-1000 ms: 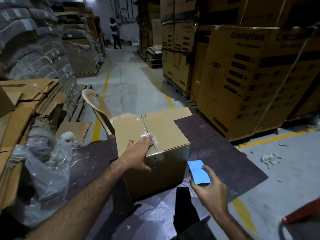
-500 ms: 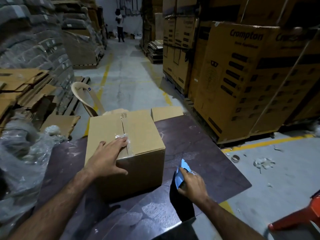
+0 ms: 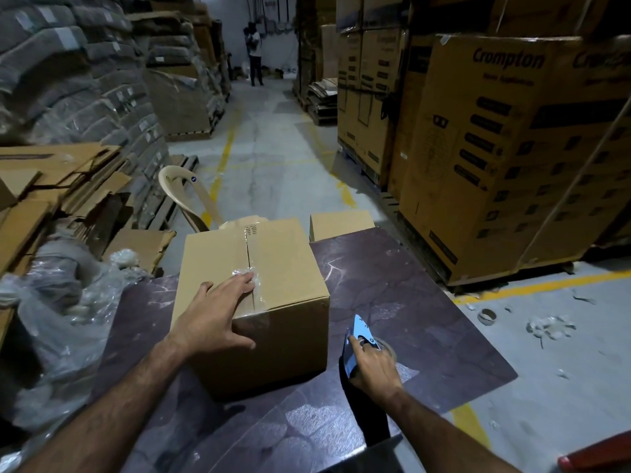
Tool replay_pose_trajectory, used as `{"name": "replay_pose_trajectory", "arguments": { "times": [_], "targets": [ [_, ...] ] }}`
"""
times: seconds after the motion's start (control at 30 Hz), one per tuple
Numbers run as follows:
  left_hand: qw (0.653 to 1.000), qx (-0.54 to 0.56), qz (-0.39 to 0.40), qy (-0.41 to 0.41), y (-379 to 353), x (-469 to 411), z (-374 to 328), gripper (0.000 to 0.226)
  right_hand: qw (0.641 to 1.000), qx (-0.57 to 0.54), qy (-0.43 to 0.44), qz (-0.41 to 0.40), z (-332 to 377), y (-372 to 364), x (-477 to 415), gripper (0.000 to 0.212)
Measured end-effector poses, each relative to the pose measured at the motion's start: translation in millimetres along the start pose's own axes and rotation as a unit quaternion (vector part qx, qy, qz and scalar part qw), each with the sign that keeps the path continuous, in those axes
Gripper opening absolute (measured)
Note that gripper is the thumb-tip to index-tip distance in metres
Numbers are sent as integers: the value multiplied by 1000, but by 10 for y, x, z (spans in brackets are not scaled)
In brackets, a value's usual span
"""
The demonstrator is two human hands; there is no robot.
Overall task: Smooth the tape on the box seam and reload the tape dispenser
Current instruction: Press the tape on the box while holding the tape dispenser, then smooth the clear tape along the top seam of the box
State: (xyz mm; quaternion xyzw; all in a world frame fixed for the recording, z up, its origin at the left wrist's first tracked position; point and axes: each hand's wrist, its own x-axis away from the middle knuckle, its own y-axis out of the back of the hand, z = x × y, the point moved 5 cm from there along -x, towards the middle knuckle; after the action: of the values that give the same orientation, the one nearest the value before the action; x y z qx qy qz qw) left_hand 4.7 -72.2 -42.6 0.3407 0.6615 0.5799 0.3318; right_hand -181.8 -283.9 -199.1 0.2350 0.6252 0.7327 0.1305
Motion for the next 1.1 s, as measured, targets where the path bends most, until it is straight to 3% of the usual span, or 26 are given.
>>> {"name": "replay_pose_trajectory", "arguments": {
  "times": [0.43, 0.97, 1.03, 1.1],
  "targets": [
    [999, -34, 16, 1, -10, -4, 2, 120, 999, 19, -1, 39, 39, -132, -13, 97],
    [999, -20, 36, -1, 54, 45, 92, 112, 997, -9, 9, 81, 199, -40, 139, 81],
    [999, -17, 27, 6, 61, 72, 176, 111, 998, 26, -1, 54, 231, 209, 232, 71],
    [999, -30, 26, 11, 56, 98, 240, 111, 999, 23, -20, -45, 290, 624, 335, 61]
  ]
}}
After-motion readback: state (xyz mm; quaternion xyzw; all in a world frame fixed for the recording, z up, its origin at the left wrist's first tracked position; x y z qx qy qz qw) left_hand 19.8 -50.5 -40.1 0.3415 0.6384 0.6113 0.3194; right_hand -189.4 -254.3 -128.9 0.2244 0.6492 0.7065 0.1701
